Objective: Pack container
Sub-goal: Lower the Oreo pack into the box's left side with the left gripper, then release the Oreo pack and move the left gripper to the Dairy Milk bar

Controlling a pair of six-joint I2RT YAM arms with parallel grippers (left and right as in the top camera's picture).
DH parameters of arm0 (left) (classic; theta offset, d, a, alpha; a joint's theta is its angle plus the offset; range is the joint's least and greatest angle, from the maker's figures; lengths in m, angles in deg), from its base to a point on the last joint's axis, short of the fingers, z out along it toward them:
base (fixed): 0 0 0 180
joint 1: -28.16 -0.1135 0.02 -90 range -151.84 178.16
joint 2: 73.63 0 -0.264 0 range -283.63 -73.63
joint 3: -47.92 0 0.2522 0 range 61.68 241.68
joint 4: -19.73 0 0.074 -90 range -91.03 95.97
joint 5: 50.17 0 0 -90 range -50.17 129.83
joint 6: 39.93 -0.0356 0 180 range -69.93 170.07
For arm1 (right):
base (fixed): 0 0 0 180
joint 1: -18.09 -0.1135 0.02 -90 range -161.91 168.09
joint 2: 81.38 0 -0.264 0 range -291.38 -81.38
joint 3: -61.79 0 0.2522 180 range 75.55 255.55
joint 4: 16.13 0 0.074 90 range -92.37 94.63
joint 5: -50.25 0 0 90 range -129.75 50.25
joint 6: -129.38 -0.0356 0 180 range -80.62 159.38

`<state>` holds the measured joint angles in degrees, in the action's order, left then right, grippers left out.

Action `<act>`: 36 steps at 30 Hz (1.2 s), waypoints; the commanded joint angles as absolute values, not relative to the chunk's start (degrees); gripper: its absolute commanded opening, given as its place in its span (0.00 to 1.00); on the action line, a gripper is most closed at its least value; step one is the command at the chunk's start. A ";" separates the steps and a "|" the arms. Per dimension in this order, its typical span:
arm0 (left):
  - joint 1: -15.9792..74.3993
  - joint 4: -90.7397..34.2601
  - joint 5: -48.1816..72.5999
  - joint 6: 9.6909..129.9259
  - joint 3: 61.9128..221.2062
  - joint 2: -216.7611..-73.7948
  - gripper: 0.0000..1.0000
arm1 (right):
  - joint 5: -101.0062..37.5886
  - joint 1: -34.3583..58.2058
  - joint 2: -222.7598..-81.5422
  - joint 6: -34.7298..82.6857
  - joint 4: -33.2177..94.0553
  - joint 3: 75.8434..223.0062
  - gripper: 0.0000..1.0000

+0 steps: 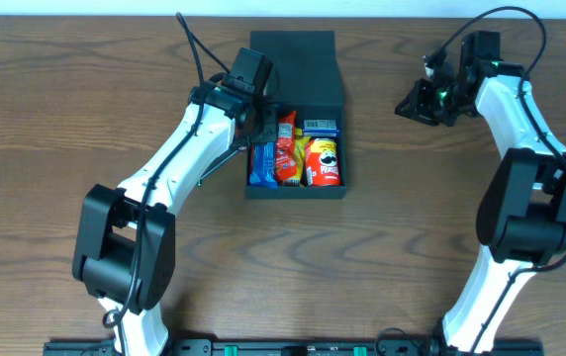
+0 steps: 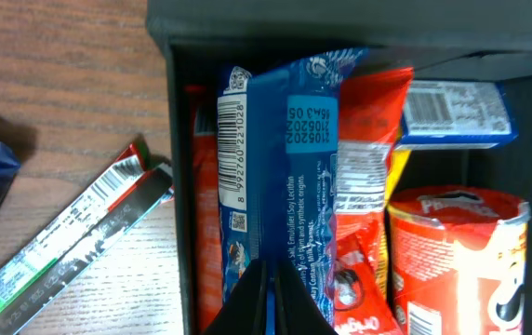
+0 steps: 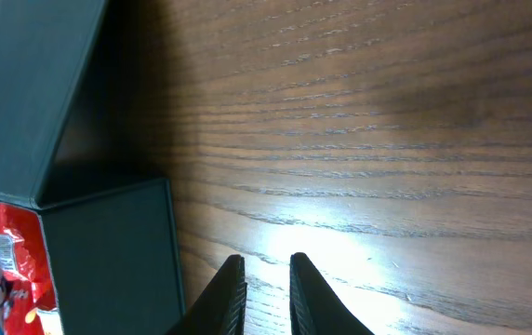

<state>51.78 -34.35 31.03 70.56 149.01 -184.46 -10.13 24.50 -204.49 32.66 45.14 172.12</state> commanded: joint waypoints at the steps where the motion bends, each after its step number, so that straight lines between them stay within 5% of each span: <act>1: 51.86 -35.64 29.74 69.32 146.46 -187.74 0.06 | -9.25 24.37 -202.80 33.84 45.25 172.21 0.17; 27: 51.78 -35.05 35.60 67.81 151.79 -178.38 0.06 | -9.27 24.37 -202.80 33.86 45.55 172.21 0.17; 36: 41.70 -38.13 40.12 65.62 151.79 -178.25 0.06 | -9.27 24.37 -202.80 33.86 45.45 172.21 0.16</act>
<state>45.53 -37.34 37.91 68.29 151.50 -177.79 -10.06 24.50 -204.42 32.66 45.51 172.12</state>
